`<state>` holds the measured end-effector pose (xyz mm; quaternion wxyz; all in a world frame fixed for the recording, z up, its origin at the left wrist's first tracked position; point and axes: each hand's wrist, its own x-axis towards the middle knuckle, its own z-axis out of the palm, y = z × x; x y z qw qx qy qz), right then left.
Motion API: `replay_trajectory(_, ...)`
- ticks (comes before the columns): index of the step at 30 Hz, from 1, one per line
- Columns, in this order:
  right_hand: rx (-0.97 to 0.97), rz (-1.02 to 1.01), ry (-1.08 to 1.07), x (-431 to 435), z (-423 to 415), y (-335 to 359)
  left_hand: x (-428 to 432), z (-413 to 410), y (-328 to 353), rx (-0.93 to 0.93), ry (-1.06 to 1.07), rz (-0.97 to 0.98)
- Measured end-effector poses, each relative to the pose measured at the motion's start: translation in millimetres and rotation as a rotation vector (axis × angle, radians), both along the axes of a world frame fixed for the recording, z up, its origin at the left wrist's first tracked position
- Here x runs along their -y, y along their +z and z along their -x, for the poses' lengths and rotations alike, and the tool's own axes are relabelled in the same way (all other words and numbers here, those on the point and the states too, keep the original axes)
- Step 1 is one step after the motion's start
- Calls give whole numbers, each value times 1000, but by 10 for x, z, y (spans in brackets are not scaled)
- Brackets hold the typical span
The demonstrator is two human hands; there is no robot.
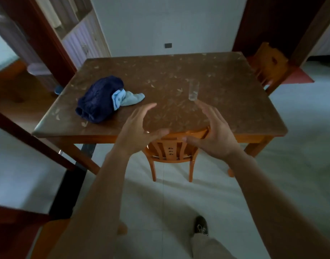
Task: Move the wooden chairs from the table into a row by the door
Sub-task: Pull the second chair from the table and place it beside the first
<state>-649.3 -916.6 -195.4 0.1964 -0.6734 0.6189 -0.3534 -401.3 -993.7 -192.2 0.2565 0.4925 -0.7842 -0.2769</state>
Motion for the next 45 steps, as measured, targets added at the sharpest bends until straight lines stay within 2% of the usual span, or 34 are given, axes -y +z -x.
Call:
replay_trajectory(4,-163,-221,83,810,189,-393,552,187,-290,207,35,-161)
replay_trajectory(8,-295,-384,170,1389,274,-825,1001,355,-632,212,76,-275)
replay_trajectory(13,-349,-551,235,1761,272,-1190,1385,398,-1037,330,-22,-400)
replay_trajectory(16,-355,-644,252,1847,269,-1325,1526,387,-1216,512,-151,-454)
replay_trajectory(18,-437,-697,257,1851,270,-1418,1570,349,-1355,641,-207,-432)
replay_trajectory(21,-666,-685,283,1852,260,-1524,1590,259,-1537,767,-217,-324)
replay_trajectory(23,-718,-684,287,1876,246,-1552,1603,227,-1607,794,-219,-243)
replay_trajectory(29,-732,-616,318,1882,262,-1553,1664,197,-1654,821,-363,-119)
replay_trajectory(33,-761,-562,315,1825,282,-1551,1606,225,-1601,778,-372,-45)
replay_trajectory(45,-668,-488,271,1105,163,-1157,1077,56,-1111,727,-479,2)
